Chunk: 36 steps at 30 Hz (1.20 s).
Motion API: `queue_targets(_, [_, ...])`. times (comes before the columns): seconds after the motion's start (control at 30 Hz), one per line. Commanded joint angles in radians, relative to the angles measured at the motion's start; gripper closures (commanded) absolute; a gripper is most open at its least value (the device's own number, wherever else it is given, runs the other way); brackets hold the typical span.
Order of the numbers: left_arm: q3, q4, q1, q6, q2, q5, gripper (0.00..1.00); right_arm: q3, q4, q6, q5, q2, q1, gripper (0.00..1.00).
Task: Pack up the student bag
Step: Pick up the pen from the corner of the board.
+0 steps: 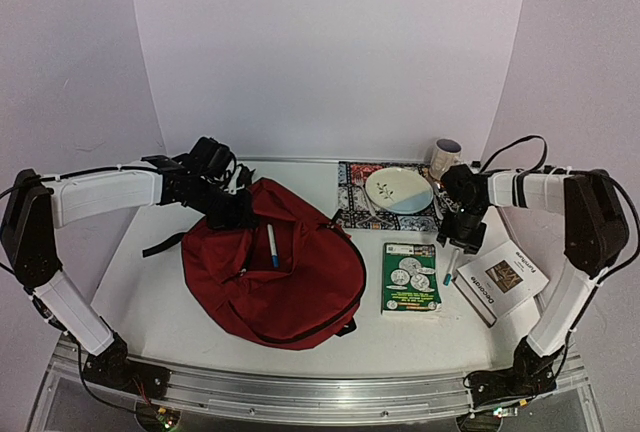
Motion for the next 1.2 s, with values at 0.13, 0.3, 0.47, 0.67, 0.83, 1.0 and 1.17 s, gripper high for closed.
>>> queue_targets(0.13, [0.003,-0.003,0.010,-0.001,-0.047,-0.014,1.00,0.016,0.004,-0.037,-0.084,0.092,-0.044,0.53])
queue_targets(0.3, [0.013,-0.003,0.012,-0.004,-0.041,0.000,1.00,0.001,0.025,-0.034,-0.125,0.121,-0.057,0.63])
queue_targets(0.47, [0.019,-0.003,0.011,-0.006,-0.040,0.009,1.00,-0.023,0.036,-0.031,-0.155,0.138,-0.062,0.71])
queue_targets(0.67, [0.019,-0.003,0.011,-0.008,-0.038,0.021,1.00,-0.044,0.041,-0.039,-0.177,0.165,-0.062,0.85])
queue_targets(0.83, [0.021,-0.003,0.012,-0.011,-0.041,0.035,1.00,-0.048,0.043,-0.056,-0.152,0.129,-0.062,1.00])
queue_targets(1.0, [0.025,-0.003,0.011,-0.017,-0.042,0.045,1.00,-0.047,0.041,-0.085,-0.138,0.049,-0.062,1.00])
queue_targets(1.17, [0.033,-0.003,0.011,-0.018,-0.034,0.054,1.00,-0.044,0.030,-0.089,-0.169,-0.053,-0.059,1.00])
